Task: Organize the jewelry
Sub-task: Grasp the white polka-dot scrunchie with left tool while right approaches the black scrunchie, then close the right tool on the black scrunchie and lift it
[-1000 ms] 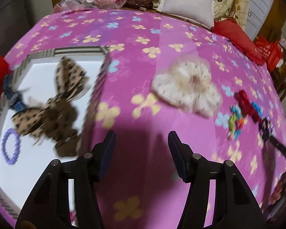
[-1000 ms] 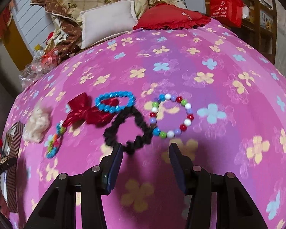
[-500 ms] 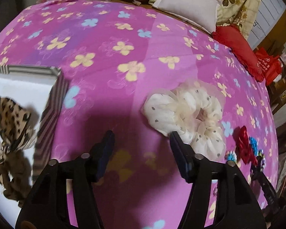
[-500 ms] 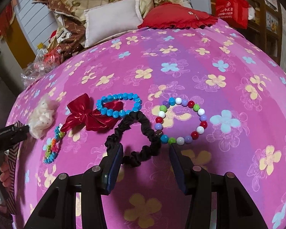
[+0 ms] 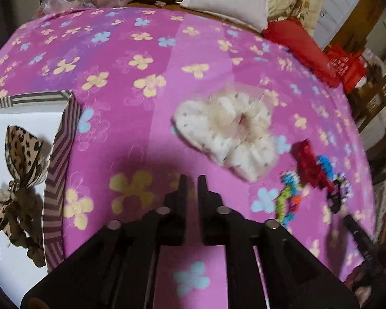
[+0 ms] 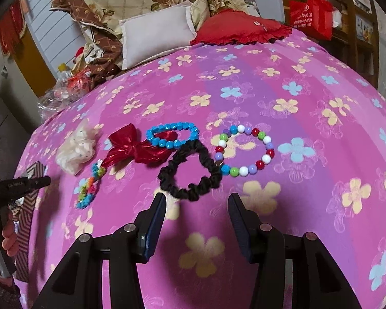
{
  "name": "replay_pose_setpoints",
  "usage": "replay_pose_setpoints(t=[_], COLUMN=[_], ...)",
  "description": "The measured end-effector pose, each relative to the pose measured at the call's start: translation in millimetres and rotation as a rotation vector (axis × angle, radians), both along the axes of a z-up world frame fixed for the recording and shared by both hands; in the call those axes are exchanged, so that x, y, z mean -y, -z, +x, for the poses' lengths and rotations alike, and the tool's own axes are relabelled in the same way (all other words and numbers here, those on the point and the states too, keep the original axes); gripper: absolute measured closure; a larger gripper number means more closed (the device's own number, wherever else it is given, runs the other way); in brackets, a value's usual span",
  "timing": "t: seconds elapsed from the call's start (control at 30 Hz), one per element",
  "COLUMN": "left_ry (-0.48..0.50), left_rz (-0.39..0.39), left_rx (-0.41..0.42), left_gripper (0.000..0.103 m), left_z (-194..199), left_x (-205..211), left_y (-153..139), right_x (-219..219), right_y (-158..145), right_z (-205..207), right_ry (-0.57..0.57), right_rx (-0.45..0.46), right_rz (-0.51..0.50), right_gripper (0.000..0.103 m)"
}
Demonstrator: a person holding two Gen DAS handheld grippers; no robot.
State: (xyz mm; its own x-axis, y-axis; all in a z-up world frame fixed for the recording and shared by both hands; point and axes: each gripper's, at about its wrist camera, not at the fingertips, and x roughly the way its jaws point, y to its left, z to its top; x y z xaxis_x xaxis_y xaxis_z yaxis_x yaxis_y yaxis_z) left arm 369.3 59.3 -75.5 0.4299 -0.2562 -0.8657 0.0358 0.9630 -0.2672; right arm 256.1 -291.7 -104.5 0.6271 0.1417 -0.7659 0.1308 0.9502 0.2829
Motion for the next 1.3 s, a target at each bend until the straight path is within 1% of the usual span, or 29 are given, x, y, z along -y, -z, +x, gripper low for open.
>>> replay_pose_setpoints(t=[0.03,0.1,0.13,0.17,0.23,0.27,0.37,0.4,0.43,0.47,0.5,0.53,0.57,0.6,0.63,0.73,0.8,0.9,0.97,1.07,1.13,1.2,1.23,1.3], left_ry=[-0.008,-0.060,-0.086,-0.090,-0.070,-0.059,-0.028,-0.025,-0.025,-0.030,-0.045,-0.041,-0.031,-0.025,-0.023,0.004,0.013,0.019,0.025,0.042,0.058,0.077,0.079,0.073], left_rz=[-0.011,-0.058,-0.082,-0.101,-0.127,-0.110,0.009,0.033,0.056,0.074,0.114,0.135,0.135,0.115,0.097,0.068,0.051,0.020,0.013,0.031,0.047,0.084,0.107,0.149], left_rx=[-0.001,0.019,0.025,0.020,0.002,-0.001,0.000,-0.001,-0.010,-0.021,-0.005,-0.011,-0.019,-0.034,-0.051,-0.080,-0.092,-0.095,-0.078,-0.051,-0.037,-0.010,0.006,0.033], left_gripper=[0.057,0.036,0.035,0.035,0.035,0.035,0.035,0.035,0.038,0.044,0.063,0.078,0.083,0.088,0.089,0.089,0.089,0.088,0.087,0.078,0.065,0.058,0.056,0.055], left_z=[4.4,15.1,20.9,26.8,40.3,45.6,54.8,55.8,56.1,54.8,52.1,50.2,47.2,44.4,40.8,19.4,3.3,-20.9,-30.8,-33.7,-34.8,-37.5,-39.5,-41.7], left_x=[-0.4,-1.9,-1.1,1.2,13.5,20.9,46.6,52.1,56.2,56.9,58.2,58.0,57.0,55.0,52.8,46.1,42.4,33.1,30.4,36.6,43.7,53.8,58.1,63.5], left_y=[-0.7,-2.4,-1.8,-0.3,4.9,6.8,14.6,17.1,20.4,23.9,23.7,25.5,25.7,25.7,25.7,23.9,23.6,25.0,25.3,24.4,24.0,24.6,25.3,27.3], right_x=[0.4,1.6,1.8,2.6,2.6,3.0,2.9,3.4,4.0,4.6,4.9,5.4,5.5,5.5,5.4,4.0,-0.5,-16.7,-28.1,-37.2,-41.7,-46.8,-48.2,-51.9], right_y=[0.5,1.2,1.7,2.1,4.2,5.1,8.5,9.8,10.8,11.6,12.2,12.1,11.5,10.6,10.1,9.2,5.3,-3.1,-2.4,7.3,13.1,15.4,16.4,17.7], right_z=[-1.2,-3.7,-5.1,-5.8,-8.2,-8.6,-9.3,-8.7,-8.0,-6.8,-5.4,-4.6,-3.0,-0.8,0.9,8.8,11.8,18.1,27.8,40.7,46.3,48.5,49.0,50.4], right_ry=[0.001,0.005,0.006,0.005,0.002,0.000,-0.011,-0.013,-0.013,-0.013,-0.014,-0.012,-0.009,-0.007,-0.005,-0.004,-0.018,-0.076,-0.118,-0.132,-0.136,-0.147,-0.152,-0.158], right_rx=[-0.001,0.001,0.002,0.002,0.001,0.000,-0.003,-0.006,-0.008,-0.008,-0.008,-0.006,-0.003,0.000,0.001,-0.002,0.012,0.041,0.034,0.003,-0.010,-0.008,-0.009,-0.009], right_rz=[0.011,0.029,0.036,0.040,0.045,0.043,0.037,0.037,0.038,0.045,0.051,0.054,0.054,0.055,0.057,0.078,0.073,0.022,-0.021,-0.089,-0.135,-0.185,-0.202,-0.240], right_gripper=[0.055,0.055,0.055,0.055,0.055,0.055,0.055,0.055,0.055,0.055,0.055,0.055,0.055,0.055,0.055,0.055,0.055,0.055,0.055,0.055,0.055,0.055,0.055,0.056])
